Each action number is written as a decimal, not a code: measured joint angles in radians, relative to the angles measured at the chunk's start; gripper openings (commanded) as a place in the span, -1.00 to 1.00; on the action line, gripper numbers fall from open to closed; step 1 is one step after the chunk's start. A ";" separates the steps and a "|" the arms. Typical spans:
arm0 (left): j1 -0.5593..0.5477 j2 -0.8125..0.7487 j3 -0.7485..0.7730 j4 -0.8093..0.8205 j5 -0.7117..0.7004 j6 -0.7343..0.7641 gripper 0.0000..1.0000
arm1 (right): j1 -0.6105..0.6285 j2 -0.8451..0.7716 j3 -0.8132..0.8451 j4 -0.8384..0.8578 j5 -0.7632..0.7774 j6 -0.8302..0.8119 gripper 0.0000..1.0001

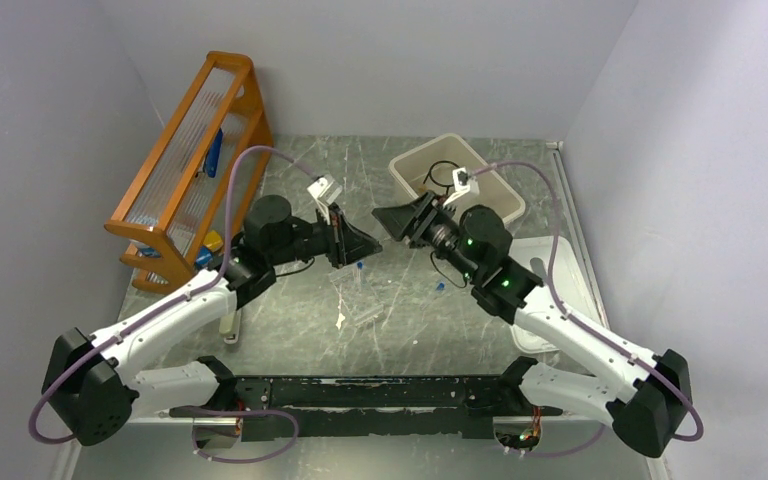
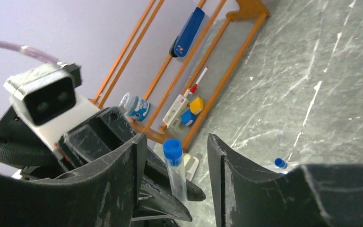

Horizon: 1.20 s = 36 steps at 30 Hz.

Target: Organize the chemistry lab equipment

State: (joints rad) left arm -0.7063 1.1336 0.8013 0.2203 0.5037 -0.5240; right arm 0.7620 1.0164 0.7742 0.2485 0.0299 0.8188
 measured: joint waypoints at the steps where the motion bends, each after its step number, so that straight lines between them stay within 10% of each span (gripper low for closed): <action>1: -0.001 0.005 0.031 -0.040 0.007 0.043 -0.90 | -0.008 0.003 0.036 -0.042 -0.003 0.000 0.07; 19: -0.004 0.056 0.309 -0.532 -0.032 0.608 -0.91 | -0.120 0.064 0.246 -0.366 -0.235 0.013 0.15; 34: -0.004 0.060 0.312 -0.568 -0.055 0.652 -0.89 | -0.135 0.093 0.210 -0.331 -0.358 0.015 -0.75; 36: -0.004 0.060 0.312 -0.566 -0.055 0.651 -0.58 | -0.137 0.093 0.206 -0.321 -0.363 0.010 -0.83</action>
State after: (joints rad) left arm -0.7105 1.1931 1.1133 -0.3462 0.4488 0.1268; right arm 0.6254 1.1099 0.9806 -0.0723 -0.3328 0.8288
